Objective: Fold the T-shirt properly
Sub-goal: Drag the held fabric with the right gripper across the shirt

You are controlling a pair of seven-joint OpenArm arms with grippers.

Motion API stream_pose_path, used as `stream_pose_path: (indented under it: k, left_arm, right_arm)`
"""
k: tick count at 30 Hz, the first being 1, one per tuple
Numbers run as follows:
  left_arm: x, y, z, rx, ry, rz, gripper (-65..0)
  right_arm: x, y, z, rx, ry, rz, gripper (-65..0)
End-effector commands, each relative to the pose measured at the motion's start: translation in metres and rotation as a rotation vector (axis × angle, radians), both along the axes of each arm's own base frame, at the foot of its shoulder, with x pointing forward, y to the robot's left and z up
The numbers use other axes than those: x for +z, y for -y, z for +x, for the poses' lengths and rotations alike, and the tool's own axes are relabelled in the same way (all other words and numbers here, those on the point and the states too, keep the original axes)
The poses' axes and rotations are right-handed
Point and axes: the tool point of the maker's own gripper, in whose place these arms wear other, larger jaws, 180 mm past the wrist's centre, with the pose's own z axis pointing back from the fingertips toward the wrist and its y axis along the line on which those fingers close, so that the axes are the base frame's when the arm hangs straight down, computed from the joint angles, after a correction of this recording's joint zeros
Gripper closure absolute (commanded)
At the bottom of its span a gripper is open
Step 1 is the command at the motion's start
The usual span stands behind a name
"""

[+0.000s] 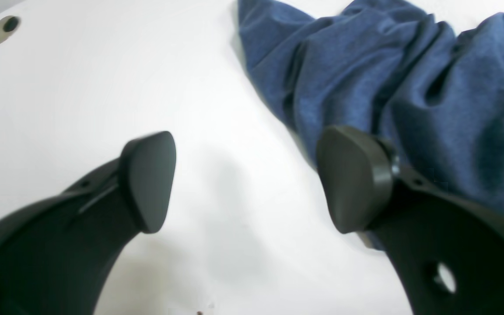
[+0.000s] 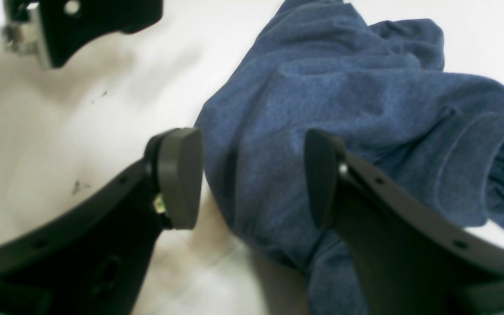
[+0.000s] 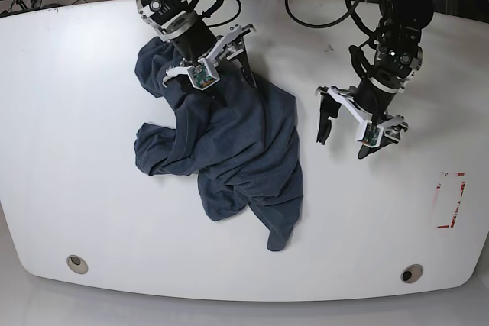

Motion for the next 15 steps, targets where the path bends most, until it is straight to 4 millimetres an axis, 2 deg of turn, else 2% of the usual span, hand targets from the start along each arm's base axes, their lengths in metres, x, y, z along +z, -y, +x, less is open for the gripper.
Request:
stream_pose_path:
  k: [1, 6, 8, 15]
  left_arm:
    - [0.016, -0.001, 0.006, 0.001, 0.055, -0.012, -48.7]
    - [0.017, -0.001, 0.007, 0.002, 0.062, -0.012, -48.7]
    - [0.016, 0.002, 0.004, -0.006, 0.056, -0.014, -49.0]
    - [0.015, 0.001, 0.003, -0.007, 0.056, -0.014, -49.0]
  right_arm:
    - [0.014, 0.002, 0.006, -0.011, 0.049, 0.026, -35.0]
    - [0.019, 0.0, 0.01, -0.008, 0.067, 0.026, -35.4]
    - [0.028, -0.003, 0.016, -0.003, 0.095, 0.028, -35.4]
    - [0.032, -0.002, 0.028, -0.008, 0.112, 0.013, -35.1]
